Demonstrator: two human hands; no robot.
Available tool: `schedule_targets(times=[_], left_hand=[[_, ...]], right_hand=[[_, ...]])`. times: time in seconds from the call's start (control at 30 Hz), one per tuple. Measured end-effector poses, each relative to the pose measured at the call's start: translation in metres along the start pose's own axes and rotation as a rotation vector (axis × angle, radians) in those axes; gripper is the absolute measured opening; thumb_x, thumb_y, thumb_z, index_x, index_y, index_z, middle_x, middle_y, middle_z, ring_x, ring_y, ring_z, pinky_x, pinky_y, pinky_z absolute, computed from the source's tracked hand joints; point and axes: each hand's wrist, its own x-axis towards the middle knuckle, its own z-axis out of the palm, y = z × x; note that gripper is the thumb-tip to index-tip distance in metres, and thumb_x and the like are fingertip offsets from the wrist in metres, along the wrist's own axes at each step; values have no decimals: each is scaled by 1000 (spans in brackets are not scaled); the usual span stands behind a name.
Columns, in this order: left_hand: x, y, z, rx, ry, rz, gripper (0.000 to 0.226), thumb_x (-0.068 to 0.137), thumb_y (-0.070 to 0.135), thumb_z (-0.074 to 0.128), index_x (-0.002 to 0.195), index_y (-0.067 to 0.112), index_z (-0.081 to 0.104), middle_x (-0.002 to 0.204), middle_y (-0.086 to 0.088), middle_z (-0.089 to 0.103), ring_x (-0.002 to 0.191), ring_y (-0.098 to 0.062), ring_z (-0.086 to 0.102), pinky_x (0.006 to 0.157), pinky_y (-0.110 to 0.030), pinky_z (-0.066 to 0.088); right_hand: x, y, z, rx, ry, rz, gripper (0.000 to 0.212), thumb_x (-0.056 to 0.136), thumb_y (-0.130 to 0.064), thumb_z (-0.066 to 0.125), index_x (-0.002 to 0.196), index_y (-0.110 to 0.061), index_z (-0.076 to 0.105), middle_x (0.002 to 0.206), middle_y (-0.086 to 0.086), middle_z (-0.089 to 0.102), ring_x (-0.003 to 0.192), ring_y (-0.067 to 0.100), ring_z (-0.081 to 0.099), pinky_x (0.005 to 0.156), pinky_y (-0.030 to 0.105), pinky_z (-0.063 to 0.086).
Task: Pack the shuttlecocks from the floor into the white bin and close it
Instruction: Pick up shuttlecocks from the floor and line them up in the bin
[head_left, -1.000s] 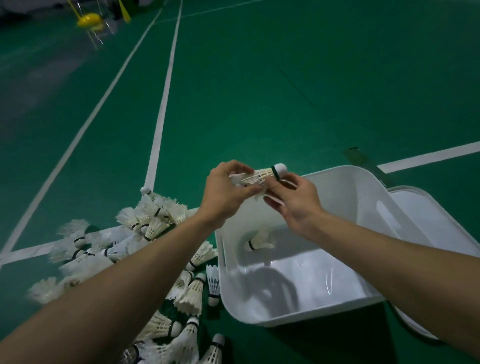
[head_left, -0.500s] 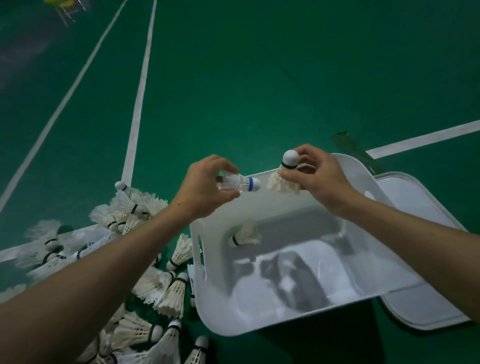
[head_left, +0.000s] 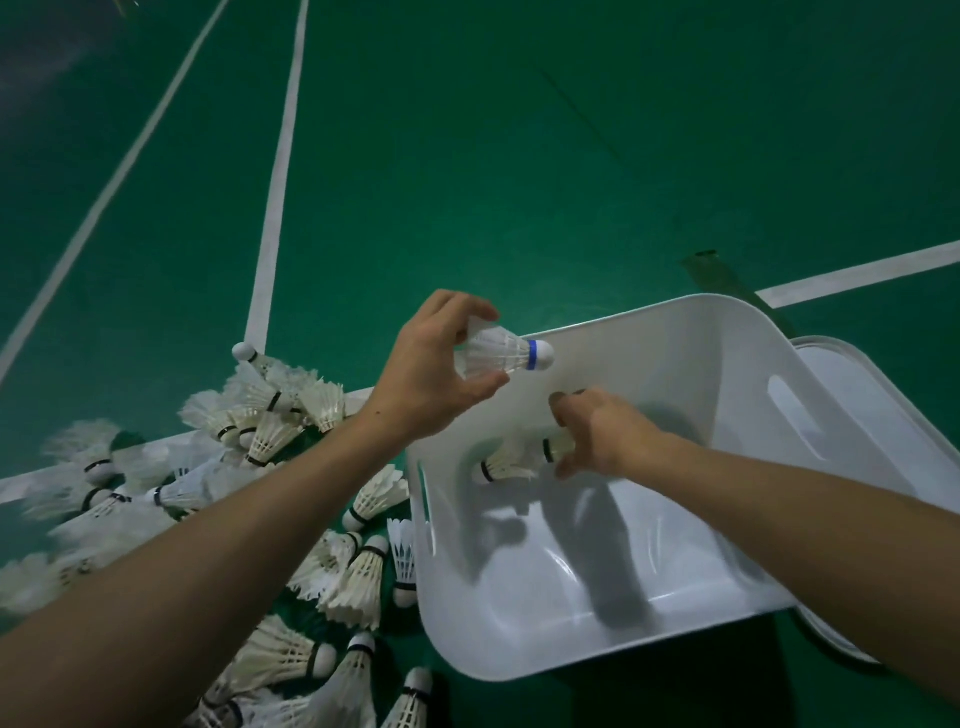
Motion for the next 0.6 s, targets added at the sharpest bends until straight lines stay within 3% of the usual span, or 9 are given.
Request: schedule_targets(times=[0.1, 0.17, 0.23, 0.33, 0.47, 0.6], left_hand=[[2, -5, 2, -11, 12, 10, 45, 66, 16, 83, 103, 13, 59, 103, 2, 51, 88, -16, 54, 83, -31, 50], [3, -7, 4, -24, 4, 5, 45, 66, 17, 84, 103, 13, 59, 102, 3, 50, 87, -16, 53, 81, -31, 50], [4, -9, 5, -38, -3, 4, 46, 66, 18, 84, 103, 14, 59, 103, 3, 50, 88, -18, 54, 82, -32, 51], [4, -10, 4, -63, -13, -6, 47, 67, 17, 84, 106, 13, 59, 108, 3, 50, 94, -15, 53, 87, -19, 49], [3, -10, 3, -56, -19, -22, 48, 68, 19, 83, 108, 14, 59, 110, 2, 52, 93, -13, 54, 84, -12, 45], [1, -7, 2, -69, -2, 0, 48, 68, 21, 83, 109, 15, 58, 108, 4, 51, 88, -12, 54, 82, -17, 50]], right_hand=[[10, -8, 3, 28, -7, 1, 58, 66, -37, 85, 93, -15, 39, 105, 13, 57, 90, 29, 54, 68, 29, 38], [13, -10, 5, 150, 17, 24, 58, 62, -37, 87, 92, -16, 42, 97, 6, 54, 83, 23, 49, 67, 26, 34], [11, -6, 6, 270, 35, 33, 57, 59, -38, 89, 98, -19, 52, 94, 1, 53, 83, 19, 49, 68, 25, 36], [6, 6, 8, 306, 5, -15, 61, 60, -28, 90, 113, -18, 61, 103, 2, 58, 87, 18, 56, 76, 26, 47], [7, 12, 11, 332, -1, 0, 37, 73, -14, 80, 107, -11, 66, 100, 3, 62, 85, 18, 59, 77, 25, 49], [11, -10, 19, 353, 8, -47, 25, 75, -12, 77, 97, -9, 67, 95, 8, 69, 83, 23, 63, 77, 27, 50]])
